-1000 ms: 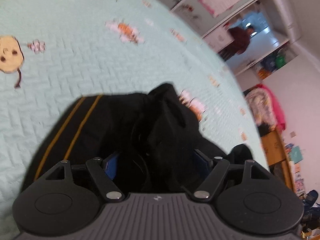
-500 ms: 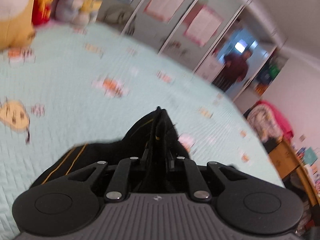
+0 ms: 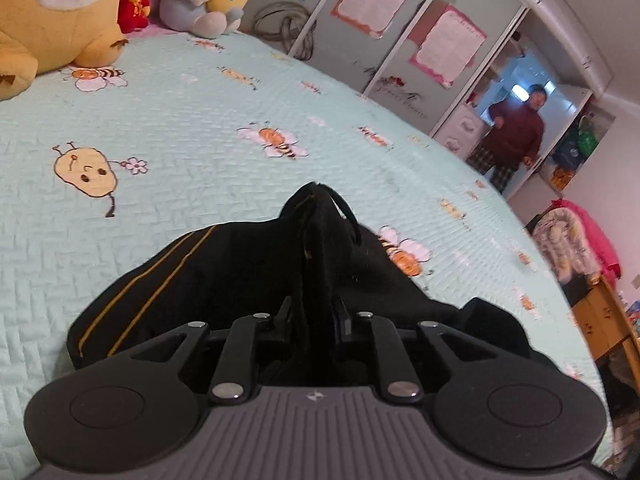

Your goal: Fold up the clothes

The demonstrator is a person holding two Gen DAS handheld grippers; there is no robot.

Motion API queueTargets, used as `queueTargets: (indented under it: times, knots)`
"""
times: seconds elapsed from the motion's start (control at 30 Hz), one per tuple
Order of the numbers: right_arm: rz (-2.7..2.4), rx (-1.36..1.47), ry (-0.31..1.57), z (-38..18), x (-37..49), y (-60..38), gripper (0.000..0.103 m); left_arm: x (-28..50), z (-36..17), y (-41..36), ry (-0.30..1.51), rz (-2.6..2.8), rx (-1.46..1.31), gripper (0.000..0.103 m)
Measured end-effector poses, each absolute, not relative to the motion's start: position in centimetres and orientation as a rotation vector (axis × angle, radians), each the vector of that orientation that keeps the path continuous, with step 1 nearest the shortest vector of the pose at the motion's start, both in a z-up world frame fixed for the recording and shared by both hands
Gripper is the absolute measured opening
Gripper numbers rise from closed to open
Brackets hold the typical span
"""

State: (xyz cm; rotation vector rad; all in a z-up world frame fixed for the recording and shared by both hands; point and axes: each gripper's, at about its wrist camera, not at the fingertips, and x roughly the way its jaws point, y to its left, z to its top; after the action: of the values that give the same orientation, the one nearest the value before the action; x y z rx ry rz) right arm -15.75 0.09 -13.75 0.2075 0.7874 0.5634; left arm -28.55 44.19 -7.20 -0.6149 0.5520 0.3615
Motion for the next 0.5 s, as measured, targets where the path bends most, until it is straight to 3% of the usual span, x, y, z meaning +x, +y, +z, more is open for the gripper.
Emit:
queueTargets:
  times: [0.07,0.13,0.3,0.37,0.4,0.43,0.5]
  knots:
    - [0.551,0.224,0.812,-14.3,-16.5,-1.1,0.076,-27.9,-7.1,44.2,0.567,0.363,-0.59,0.036]
    - [0.509,0.306,0.843,-14.8,-16.1,-2.7,0.076,-27.2,-7.5,44.1,0.588,0.363,-0.578,0.062]
    - [0.402,0.607,0.943,-16.9,-13.4,-6.4,0.084,-25.5,-8.3,44.4,0.615,0.396,-0.581,0.068]
    - [0.349,0.757,0.989,-18.4,-11.7,-7.2,0.085,-24.9,-8.8,44.7,0.626,0.413,-0.595,0.064]
    - [0.336,0.823,0.988,-18.9,-11.1,-7.5,0.087,-24.7,-9.0,44.7,0.631,0.419,-0.598,0.058]
    - [0.322,0.889,0.985,-19.4,-10.5,-7.7,0.087,-24.6,-9.0,44.8,0.636,0.42,-0.596,0.041]
    - [0.3,0.948,0.984,-19.8,-9.3,-7.5,0.092,-24.4,-9.1,44.8,0.647,0.424,-0.593,0.016]
